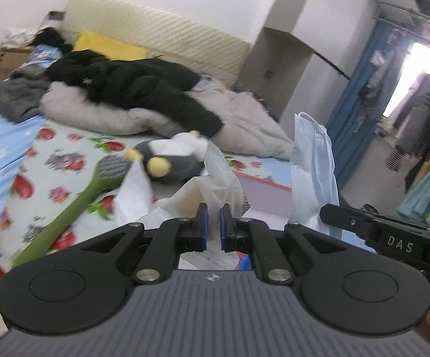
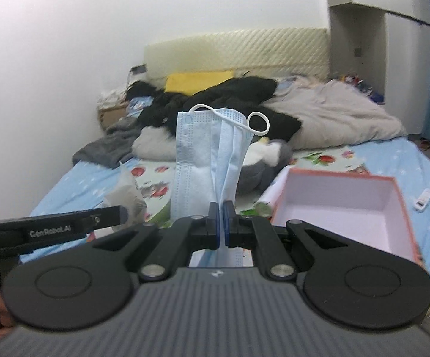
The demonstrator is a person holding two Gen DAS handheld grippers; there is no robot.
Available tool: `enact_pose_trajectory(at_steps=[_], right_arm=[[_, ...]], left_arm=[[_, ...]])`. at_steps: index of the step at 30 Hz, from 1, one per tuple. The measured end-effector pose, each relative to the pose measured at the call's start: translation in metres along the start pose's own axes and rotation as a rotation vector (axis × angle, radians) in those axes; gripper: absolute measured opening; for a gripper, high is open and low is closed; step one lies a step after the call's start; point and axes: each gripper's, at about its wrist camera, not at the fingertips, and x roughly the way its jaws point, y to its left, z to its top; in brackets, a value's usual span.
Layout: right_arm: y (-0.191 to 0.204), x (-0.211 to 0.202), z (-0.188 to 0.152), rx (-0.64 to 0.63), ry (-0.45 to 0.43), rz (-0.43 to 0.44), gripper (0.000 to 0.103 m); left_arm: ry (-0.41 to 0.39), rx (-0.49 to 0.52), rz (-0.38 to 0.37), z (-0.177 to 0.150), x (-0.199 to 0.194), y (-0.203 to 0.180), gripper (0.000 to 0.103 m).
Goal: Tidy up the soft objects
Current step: 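Lift the tissue and face mask and carry both over the pink box, then lower into the box and open the left tool while the right tool opens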
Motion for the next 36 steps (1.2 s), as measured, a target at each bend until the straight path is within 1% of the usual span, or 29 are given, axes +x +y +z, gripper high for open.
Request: enact_pose_trajectory(at_steps=[3,7,10,14,20,26,32,36], right_arm=[[-0.017,-0.008,0.006,0.012,-0.024,-0.044,0.006],[-0.048,-0.013,0.009,0.050,-0.030,-0.114,0.007],[-0.075,-0.011,0.008,0.083,-0.015,-0.176,0.007],[-0.116,0.002,0.003,0.150,0.026,-0.240,0.007],[-0.168,0.043,-0.011,0.227,0.120,-0.297,0.007],[-0.213,0.097,-0.033,0.289,0.233,-0.314,0.007],[-0.245,0.144,-0.058,0.335,0.350,-0.327,0.008],[-0.260,0.165,-0.074,0.369,0.405,-0.329,0.009]], left_arm=[[0.014,0.031,-0.043,0.005,0.017,-0.023,0.010],[0.050,0.050,-0.100,0.007,0.050,-0.050,0.010],[0.100,0.054,-0.137,0.005,0.084,-0.066,0.010],[0.181,0.078,-0.163,-0.001,0.139,-0.086,0.010],[0.305,0.095,-0.168,-0.015,0.227,-0.100,0.010],[0.419,0.097,-0.144,-0.037,0.300,-0.103,0.010],[0.492,0.095,-0.122,-0.055,0.348,-0.098,0.010],[0.526,0.092,-0.115,-0.064,0.364,-0.095,0.010]])
